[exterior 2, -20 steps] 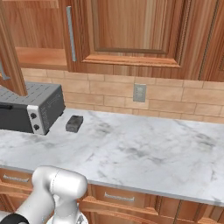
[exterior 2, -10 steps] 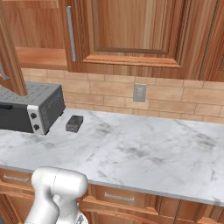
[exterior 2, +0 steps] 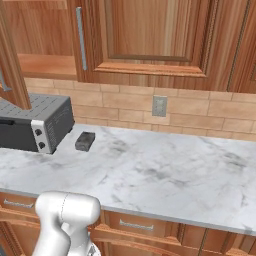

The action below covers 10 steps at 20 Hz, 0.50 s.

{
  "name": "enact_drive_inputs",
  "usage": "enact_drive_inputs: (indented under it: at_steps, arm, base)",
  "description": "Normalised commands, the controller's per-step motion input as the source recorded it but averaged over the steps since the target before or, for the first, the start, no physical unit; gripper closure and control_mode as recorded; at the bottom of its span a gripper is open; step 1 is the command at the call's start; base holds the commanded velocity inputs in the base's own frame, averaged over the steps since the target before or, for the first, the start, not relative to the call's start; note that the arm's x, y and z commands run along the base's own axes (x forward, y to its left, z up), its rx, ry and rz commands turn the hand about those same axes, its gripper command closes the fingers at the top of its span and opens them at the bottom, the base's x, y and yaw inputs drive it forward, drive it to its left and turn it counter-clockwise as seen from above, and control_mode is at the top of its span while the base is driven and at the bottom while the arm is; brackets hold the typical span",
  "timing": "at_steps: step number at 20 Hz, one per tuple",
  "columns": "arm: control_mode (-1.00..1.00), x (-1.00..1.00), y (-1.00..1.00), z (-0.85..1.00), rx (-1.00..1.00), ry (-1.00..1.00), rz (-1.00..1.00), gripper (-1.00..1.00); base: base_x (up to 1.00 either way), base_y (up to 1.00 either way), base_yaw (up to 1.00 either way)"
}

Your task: Close all open cabinet doors.

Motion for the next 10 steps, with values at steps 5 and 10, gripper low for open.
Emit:
enact_drive_inputs:
  at_steps: [5, 10]
  arm:
    - [-1.00, 0.53, 0.00, -0.04, 0.00, 0.00, 0.00, -1.00]
    - [-1.00, 0.54, 0.08, -0.23, 0.00, -0.02, 0.00, -1.00]
  base:
    - [0.00, 0.00, 0.00]
    - [0.00, 0.00, 0.00]
